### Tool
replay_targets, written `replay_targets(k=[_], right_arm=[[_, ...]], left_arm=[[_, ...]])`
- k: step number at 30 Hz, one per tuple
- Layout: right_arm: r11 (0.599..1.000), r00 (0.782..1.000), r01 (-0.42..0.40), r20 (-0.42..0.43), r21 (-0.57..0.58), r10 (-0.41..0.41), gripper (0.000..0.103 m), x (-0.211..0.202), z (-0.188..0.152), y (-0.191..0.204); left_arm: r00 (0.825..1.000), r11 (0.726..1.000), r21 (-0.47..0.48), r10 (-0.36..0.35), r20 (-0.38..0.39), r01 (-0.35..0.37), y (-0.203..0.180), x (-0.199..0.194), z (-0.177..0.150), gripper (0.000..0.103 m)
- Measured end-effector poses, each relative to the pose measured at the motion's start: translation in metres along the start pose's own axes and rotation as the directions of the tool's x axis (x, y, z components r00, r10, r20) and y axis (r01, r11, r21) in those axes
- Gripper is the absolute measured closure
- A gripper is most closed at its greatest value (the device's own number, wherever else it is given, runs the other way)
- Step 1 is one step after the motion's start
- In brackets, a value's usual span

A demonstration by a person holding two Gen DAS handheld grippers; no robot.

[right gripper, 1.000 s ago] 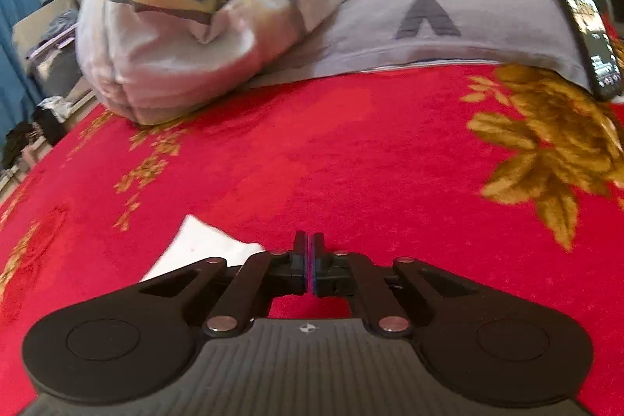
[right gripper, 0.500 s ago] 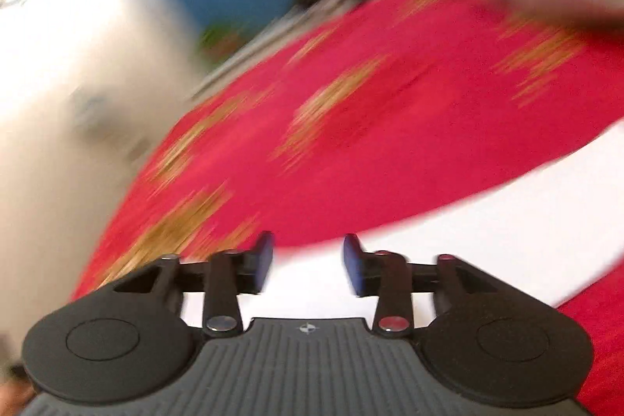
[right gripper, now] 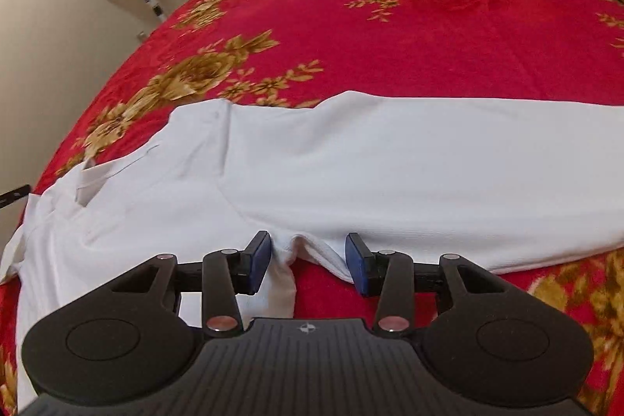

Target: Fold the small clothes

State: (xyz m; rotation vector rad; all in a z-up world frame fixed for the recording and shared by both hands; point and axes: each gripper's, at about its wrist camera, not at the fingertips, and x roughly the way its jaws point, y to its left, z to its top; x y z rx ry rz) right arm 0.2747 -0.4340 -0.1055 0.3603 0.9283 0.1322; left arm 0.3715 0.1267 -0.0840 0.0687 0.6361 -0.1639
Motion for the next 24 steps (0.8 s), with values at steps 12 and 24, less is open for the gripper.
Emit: replay_targets(k=[12, 24], right_arm=[[0.962, 0.99, 0.081, 0.09, 0.26, -0.107, 0.09, -0.01, -0.015, -0.001], [0.876, 0.976, 0.137, 0.088, 0.462, -0.199, 0.074, -0.06, -0.02, -0.071]], left_arm=[[0.984, 0.999, 0.041, 0.02, -0.176, -0.013, -0.037, -0.014, -0.001, 0.058], [0.924, 0.97, -0.136, -0.233, -0.304, 0.2, -0.134, -0.154, -0.049, 0.056]])
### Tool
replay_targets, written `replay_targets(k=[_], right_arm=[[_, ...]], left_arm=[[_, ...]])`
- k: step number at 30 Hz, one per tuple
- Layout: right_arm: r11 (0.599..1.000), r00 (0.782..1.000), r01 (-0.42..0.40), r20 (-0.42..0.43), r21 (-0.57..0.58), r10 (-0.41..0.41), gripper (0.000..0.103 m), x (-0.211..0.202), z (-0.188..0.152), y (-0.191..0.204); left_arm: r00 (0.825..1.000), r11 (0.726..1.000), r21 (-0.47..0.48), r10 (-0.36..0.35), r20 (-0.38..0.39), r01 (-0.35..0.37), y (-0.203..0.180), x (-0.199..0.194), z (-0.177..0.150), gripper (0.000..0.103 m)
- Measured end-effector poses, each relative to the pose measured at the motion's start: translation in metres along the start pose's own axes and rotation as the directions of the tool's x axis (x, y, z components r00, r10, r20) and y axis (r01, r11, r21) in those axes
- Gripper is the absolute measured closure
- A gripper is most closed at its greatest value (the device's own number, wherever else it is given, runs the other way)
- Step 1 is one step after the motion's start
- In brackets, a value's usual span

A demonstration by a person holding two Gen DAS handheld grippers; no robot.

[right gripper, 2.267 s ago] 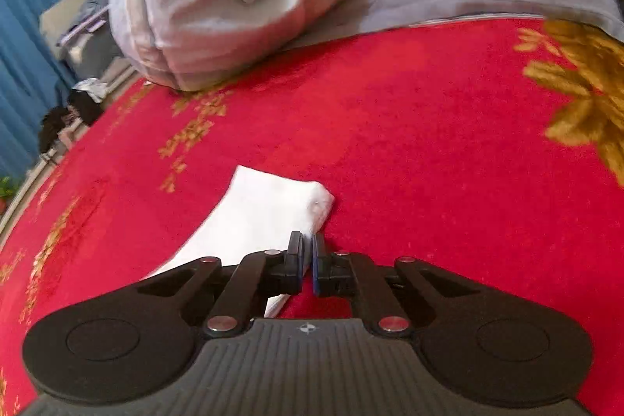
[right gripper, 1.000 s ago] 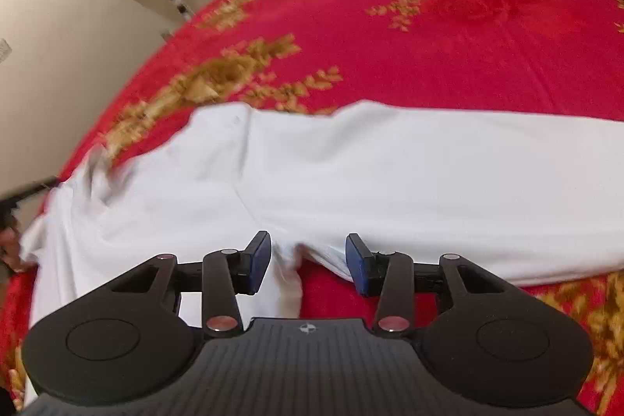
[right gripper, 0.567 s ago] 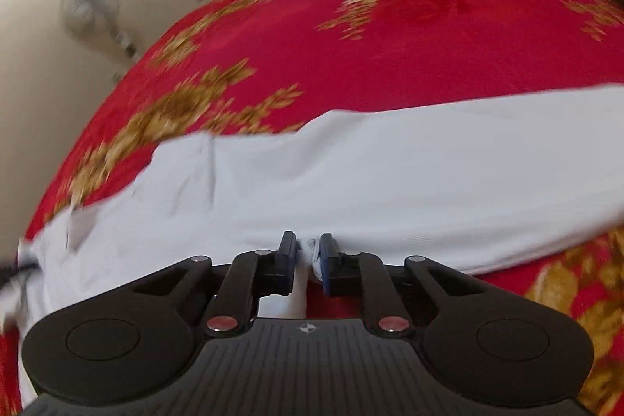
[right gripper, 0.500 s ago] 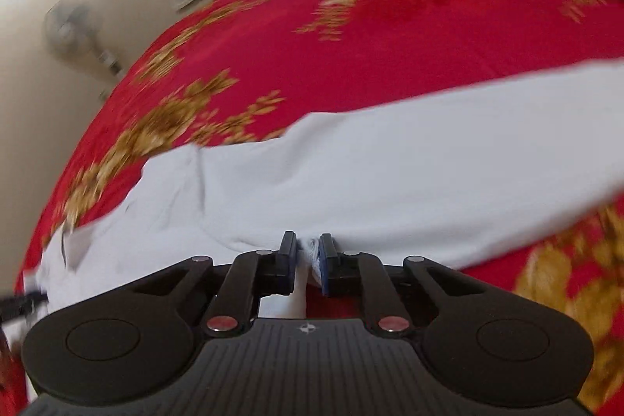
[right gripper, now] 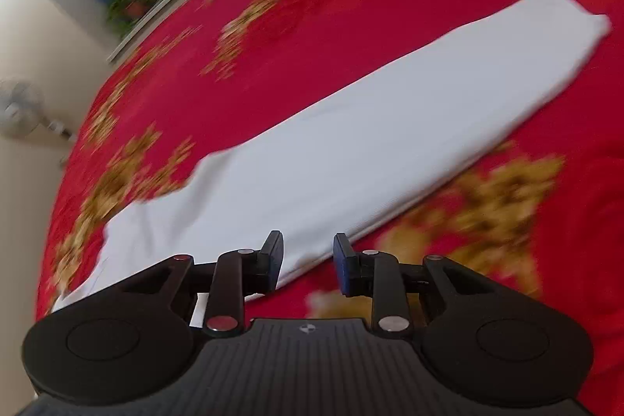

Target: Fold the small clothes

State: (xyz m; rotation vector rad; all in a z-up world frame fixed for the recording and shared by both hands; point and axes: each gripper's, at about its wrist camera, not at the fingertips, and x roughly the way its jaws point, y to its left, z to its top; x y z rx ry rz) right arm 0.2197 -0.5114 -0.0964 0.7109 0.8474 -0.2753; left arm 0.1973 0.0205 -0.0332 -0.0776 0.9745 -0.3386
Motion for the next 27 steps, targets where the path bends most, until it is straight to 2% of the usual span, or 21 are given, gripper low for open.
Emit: replay_targets(k=[3, 6, 9, 10, 12, 13, 16, 20, 21, 22, 23, 25, 27], right_arm=[[0.995, 0.996, 0.06, 0.064, 0.077, -0.066, 0.074, -0.01, 0.012, -0.032], [0.984, 0.982, 0.113, 0.135, 0.136, -0.132, 0.073, -0.02, 0.026, -0.065], [0.963, 0.963, 0.149, 0.19, 0.227, -0.193, 0.073, -0.025, 0.042, -0.103], [0.951, 0.956, 0.151, 0.203, 0.27, -0.21, 0.073, -0.027, 0.047, -0.119], [0.93, 0.945, 0.16, 0.221, 0.331, -0.242, 0.073, -0.026, 0.052, -0.144], [0.922, 0.941, 0.16, 0.229, 0.353, -0.251, 0.074, -0.025, 0.054, -0.152], [0.909, 0.933, 0.115, 0.27, 0.401, -0.237, 0.074, -0.023, 0.061, -0.175], [0.904, 0.921, 0.093, 0.308, 0.417, -0.237, 0.075, -0.013, 0.073, -0.189], [0.904, 0.919, 0.092, 0.314, 0.416, -0.238, 0.077, -0.012, 0.074, -0.191], [0.905, 0.916, 0.095, 0.319, 0.414, -0.242, 0.093, -0.01, 0.075, -0.192], [0.907, 0.915, 0.096, 0.321, 0.411, -0.243, 0.1, -0.005, 0.079, -0.19], [0.913, 0.907, 0.085, 0.349, 0.398, -0.236, 0.1, -0.006, 0.081, -0.187], [0.918, 0.886, 0.067, 0.4, 0.39, -0.235, 0.1, -0.013, 0.083, -0.184]], left_arm=[[0.999, 0.999, 0.037, -0.024, -0.043, 0.025, -0.023, 0.026, -0.034, 0.056], [0.997, 0.986, 0.163, -0.025, -0.072, 0.037, -0.04, 0.044, -0.06, 0.056], [0.99, 0.975, 0.212, -0.037, -0.139, 0.067, -0.037, 0.055, -0.079, 0.057], [0.986, 0.968, 0.246, -0.012, -0.163, 0.053, -0.035, 0.058, -0.089, 0.058], [0.98, 0.928, 0.371, 0.055, -0.19, 0.02, -0.042, 0.053, -0.107, 0.058], [0.979, 0.921, 0.39, 0.067, -0.19, 0.013, -0.043, 0.049, -0.113, 0.058], [0.979, 0.933, 0.356, 0.031, -0.203, 0.044, -0.035, 0.048, -0.112, 0.058], [0.984, 0.971, 0.21, -0.077, -0.162, 0.11, -0.015, 0.045, -0.087, 0.057], [0.986, 0.973, 0.201, -0.081, -0.148, 0.111, -0.016, 0.045, -0.082, 0.057], [0.987, 0.974, 0.199, -0.081, -0.136, 0.108, -0.015, 0.045, -0.079, 0.057], [0.989, 0.974, 0.2, -0.077, -0.129, 0.102, -0.013, 0.044, -0.077, 0.057], [0.989, 0.975, 0.199, -0.073, -0.132, 0.098, -0.013, 0.046, -0.075, 0.057], [0.988, 0.975, 0.2, -0.066, -0.137, 0.093, -0.015, 0.048, -0.073, 0.057]])
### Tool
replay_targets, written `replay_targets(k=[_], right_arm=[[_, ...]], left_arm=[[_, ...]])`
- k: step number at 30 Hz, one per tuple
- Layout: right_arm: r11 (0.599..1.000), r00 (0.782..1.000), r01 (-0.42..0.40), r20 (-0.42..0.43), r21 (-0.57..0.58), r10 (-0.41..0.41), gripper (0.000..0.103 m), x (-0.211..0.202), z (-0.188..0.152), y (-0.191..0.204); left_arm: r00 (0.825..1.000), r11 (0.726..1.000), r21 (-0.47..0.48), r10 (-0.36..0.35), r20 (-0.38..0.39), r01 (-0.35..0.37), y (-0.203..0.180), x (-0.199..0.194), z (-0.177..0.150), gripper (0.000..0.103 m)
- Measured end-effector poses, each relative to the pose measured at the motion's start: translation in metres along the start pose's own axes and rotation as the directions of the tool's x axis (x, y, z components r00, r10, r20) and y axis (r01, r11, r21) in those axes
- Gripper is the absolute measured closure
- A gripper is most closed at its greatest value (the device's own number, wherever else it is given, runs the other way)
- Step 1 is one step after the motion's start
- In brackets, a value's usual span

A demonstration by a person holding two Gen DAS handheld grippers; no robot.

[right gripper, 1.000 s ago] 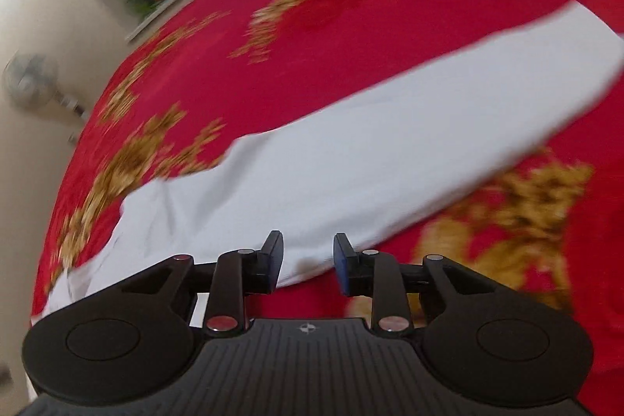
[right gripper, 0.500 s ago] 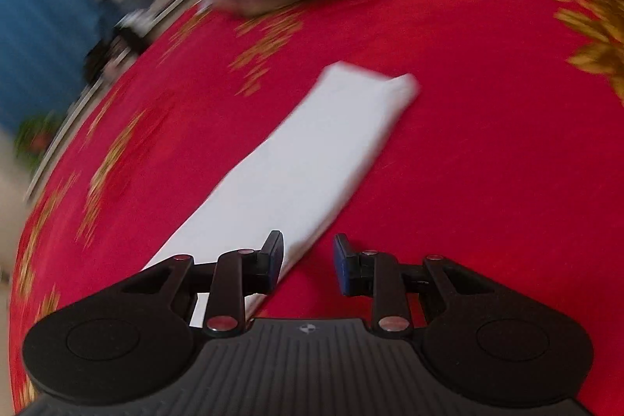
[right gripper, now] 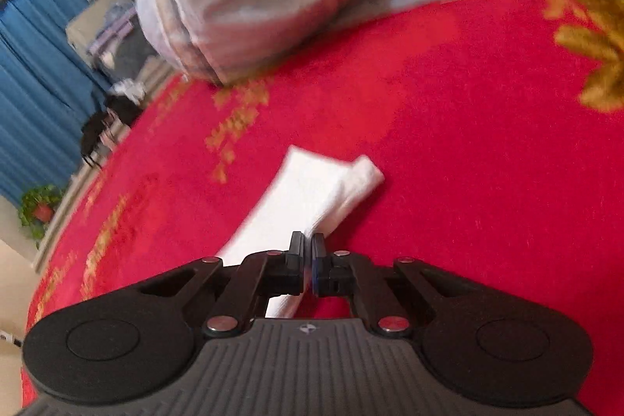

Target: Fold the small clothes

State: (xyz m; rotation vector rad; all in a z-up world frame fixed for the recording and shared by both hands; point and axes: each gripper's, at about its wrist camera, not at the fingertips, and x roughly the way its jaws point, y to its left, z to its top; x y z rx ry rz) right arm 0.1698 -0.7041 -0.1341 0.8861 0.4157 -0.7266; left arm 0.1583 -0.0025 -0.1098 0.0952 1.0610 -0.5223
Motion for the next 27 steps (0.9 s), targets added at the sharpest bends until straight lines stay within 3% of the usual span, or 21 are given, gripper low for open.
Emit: replay_targets(k=[4, 10, 13, 16, 19, 21, 23, 25, 27], right_arm=[[0.995, 0.995, 0.094, -0.018, 0.028, -0.094, 0.099, 0.007, 0.001, -0.007], [0.996, 0.997, 0.07, -0.036, 0.05, -0.068, 0.098, 0.011, 0.002, -0.012], [0.997, 0.997, 0.072, -0.006, 0.029, -0.072, 0.1, 0.005, 0.002, -0.006], [0.995, 0.996, 0.073, 0.065, -0.067, -0.068, 0.1, -0.013, 0.004, 0.026], [0.954, 0.984, -0.013, 0.165, -0.299, 0.066, 0.1, -0.052, -0.008, 0.1], [0.904, 0.964, -0.118, 0.172, -0.412, 0.205, 0.1, -0.083, -0.028, 0.148], [0.818, 0.918, -0.263, 0.129, -0.511, 0.375, 0.1, -0.122, -0.064, 0.204], [0.707, 0.849, -0.413, 0.039, -0.574, 0.527, 0.1, -0.159, -0.109, 0.252], [0.571, 0.747, -0.588, -0.115, -0.573, 0.654, 0.1, -0.193, -0.162, 0.292]], left_arm=[[1.0, 1.0, 0.015, 0.008, -0.003, -0.008, -0.004, 0.001, -0.001, 0.055], [1.0, 1.0, -0.016, 0.014, 0.017, -0.014, 0.0, 0.0, 0.006, 0.054], [0.999, 0.999, -0.039, 0.037, 0.029, -0.036, 0.004, -0.002, 0.009, 0.054], [0.996, 0.996, -0.071, 0.063, 0.061, -0.059, 0.01, -0.009, 0.016, 0.054], [0.99, 0.986, -0.135, 0.107, 0.096, -0.094, 0.024, -0.019, 0.023, 0.054], [0.985, 0.975, -0.195, 0.132, 0.111, -0.109, 0.036, -0.025, 0.027, 0.054], [0.98, 0.959, -0.257, 0.157, 0.124, -0.121, 0.049, -0.032, 0.033, 0.054], [0.973, 0.943, -0.299, 0.189, 0.13, -0.144, 0.06, -0.038, 0.04, 0.054], [0.967, 0.927, -0.341, 0.214, 0.139, -0.156, 0.072, -0.045, 0.046, 0.055]])
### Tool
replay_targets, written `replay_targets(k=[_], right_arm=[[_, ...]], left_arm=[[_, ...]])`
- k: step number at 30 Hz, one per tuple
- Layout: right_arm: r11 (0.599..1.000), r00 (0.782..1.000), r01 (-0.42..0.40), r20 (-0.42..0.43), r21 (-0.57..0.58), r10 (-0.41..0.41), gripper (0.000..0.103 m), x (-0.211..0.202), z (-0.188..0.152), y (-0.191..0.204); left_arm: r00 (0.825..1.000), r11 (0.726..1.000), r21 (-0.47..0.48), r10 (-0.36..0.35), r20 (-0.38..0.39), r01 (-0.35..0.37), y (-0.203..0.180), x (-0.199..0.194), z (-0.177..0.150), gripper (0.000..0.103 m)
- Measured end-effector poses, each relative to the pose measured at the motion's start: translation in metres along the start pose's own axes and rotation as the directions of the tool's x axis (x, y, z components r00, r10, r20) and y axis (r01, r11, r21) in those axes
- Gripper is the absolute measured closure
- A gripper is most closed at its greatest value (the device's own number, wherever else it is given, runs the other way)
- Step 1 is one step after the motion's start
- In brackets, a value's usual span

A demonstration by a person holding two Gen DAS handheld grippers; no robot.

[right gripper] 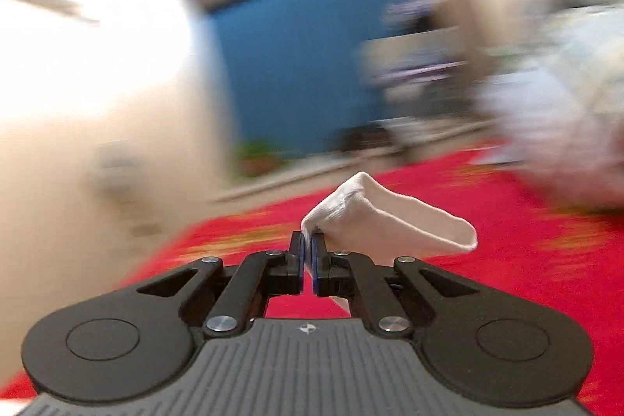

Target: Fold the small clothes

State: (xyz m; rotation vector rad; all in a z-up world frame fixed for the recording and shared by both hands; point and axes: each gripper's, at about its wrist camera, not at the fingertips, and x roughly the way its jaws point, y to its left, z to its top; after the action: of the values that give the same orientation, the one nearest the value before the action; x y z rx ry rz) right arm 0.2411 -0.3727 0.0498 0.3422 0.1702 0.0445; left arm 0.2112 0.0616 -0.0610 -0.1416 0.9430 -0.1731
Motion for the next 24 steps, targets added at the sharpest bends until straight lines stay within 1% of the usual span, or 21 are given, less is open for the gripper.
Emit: replay_targets(k=[1, 2, 3, 4, 5, 6, 7, 8, 9, 10, 11, 12, 13, 15, 17, 18, 20, 21, 22, 23, 24], right_arm=[[0.994, 0.994, -0.103, -0.033, 0.02, 0.104, 0.099, 0.003, -0.01, 0.032], [0.975, 0.971, -0.213, -0.096, 0.06, 0.218, 0.097, 0.008, -0.024, 0.063], [0.945, 0.927, -0.308, -0.187, 0.114, 0.325, 0.095, 0.016, -0.041, 0.091], [0.91, 0.867, -0.376, -0.28, 0.173, 0.412, 0.089, 0.023, -0.06, 0.112], [0.884, 0.806, -0.407, -0.365, 0.227, 0.465, 0.085, 0.029, -0.081, 0.128], [0.875, 0.757, -0.41, -0.439, 0.256, 0.483, 0.085, 0.033, -0.097, 0.139], [0.88, 0.702, -0.394, -0.532, 0.264, 0.474, 0.085, 0.034, -0.116, 0.148], [0.893, 0.678, -0.373, -0.583, 0.251, 0.447, 0.085, 0.032, -0.126, 0.151], [0.909, 0.669, -0.35, -0.619, 0.225, 0.411, 0.085, 0.026, -0.13, 0.149], [0.927, 0.672, -0.323, -0.643, 0.192, 0.367, 0.085, 0.019, -0.129, 0.147], [0.94, 0.681, -0.296, -0.653, 0.167, 0.331, 0.084, 0.012, -0.124, 0.138], [0.95, 0.694, -0.273, -0.652, 0.154, 0.305, 0.084, 0.005, -0.117, 0.13], [0.961, 0.71, -0.24, -0.65, 0.14, 0.272, 0.082, -0.002, -0.106, 0.117], [0.982, 0.746, -0.155, -0.639, 0.107, 0.188, 0.079, -0.02, -0.089, 0.096], [0.992, 0.778, -0.063, -0.617, 0.106, 0.115, 0.066, -0.041, -0.078, 0.072], [0.993, 0.793, -0.026, -0.602, 0.115, 0.091, 0.064, -0.048, -0.075, 0.061], [0.988, 0.835, 0.018, -0.546, 0.151, 0.068, 0.064, -0.06, -0.079, 0.034], [0.988, 0.846, 0.036, -0.53, 0.153, 0.051, 0.064, -0.065, -0.081, 0.024], [0.988, 0.851, 0.072, -0.526, 0.138, 0.011, 0.064, -0.066, -0.085, 0.015], [0.987, 0.849, 0.104, -0.527, 0.119, -0.026, 0.064, -0.06, -0.09, 0.01], [0.987, 0.85, 0.119, -0.524, 0.105, -0.047, 0.064, -0.054, -0.093, 0.005]], left_arm=[[1.0, 1.0, -0.027, 0.0, 0.008, 0.0, 0.006, -0.002, 0.005, 0.055], [1.0, 0.998, -0.057, -0.005, 0.016, 0.006, 0.013, -0.005, 0.011, 0.055], [1.0, 0.996, -0.085, -0.012, 0.024, 0.014, 0.02, -0.008, 0.017, 0.055], [0.999, 0.994, -0.105, -0.015, 0.031, 0.018, 0.026, -0.01, 0.022, 0.055], [0.999, 0.992, -0.126, -0.018, 0.039, 0.023, 0.033, -0.013, 0.027, 0.055], [0.999, 0.989, -0.145, -0.021, 0.045, 0.028, 0.039, -0.015, 0.031, 0.056], [0.998, 0.986, -0.166, -0.028, 0.052, 0.037, 0.046, -0.016, 0.036, 0.057], [0.998, 0.982, -0.181, -0.036, 0.057, 0.045, 0.051, -0.016, 0.039, 0.058], [0.997, 0.979, -0.194, -0.048, 0.06, 0.059, 0.055, -0.015, 0.042, 0.061], [0.996, 0.977, -0.202, -0.062, 0.059, 0.072, 0.058, -0.013, 0.045, 0.065], [0.996, 0.975, -0.206, -0.074, 0.055, 0.084, 0.059, -0.009, 0.047, 0.067], [0.995, 0.974, -0.209, -0.083, 0.051, 0.092, 0.059, -0.004, 0.049, 0.073], [0.994, 0.971, -0.216, -0.092, 0.053, 0.101, 0.06, 0.001, 0.052, 0.076], [0.991, 0.964, -0.231, -0.121, 0.059, 0.131, 0.059, 0.012, 0.057, 0.076], [0.988, 0.955, -0.255, -0.138, 0.067, 0.15, 0.057, 0.028, 0.064, 0.076], [0.988, 0.951, -0.268, -0.141, 0.067, 0.154, 0.057, 0.036, 0.067, 0.076], [0.988, 0.94, -0.303, -0.148, 0.053, 0.157, 0.057, 0.055, 0.071, 0.076], [0.988, 0.934, -0.321, -0.149, 0.04, 0.154, 0.057, 0.065, 0.073, 0.076], [0.989, 0.929, -0.34, -0.146, 0.029, 0.147, 0.057, 0.075, 0.073, 0.075], [0.99, 0.924, -0.356, -0.14, 0.019, 0.138, 0.057, 0.083, 0.074, 0.073], [0.991, 0.924, -0.361, -0.13, 0.008, 0.124, 0.056, 0.091, 0.074, 0.072]])
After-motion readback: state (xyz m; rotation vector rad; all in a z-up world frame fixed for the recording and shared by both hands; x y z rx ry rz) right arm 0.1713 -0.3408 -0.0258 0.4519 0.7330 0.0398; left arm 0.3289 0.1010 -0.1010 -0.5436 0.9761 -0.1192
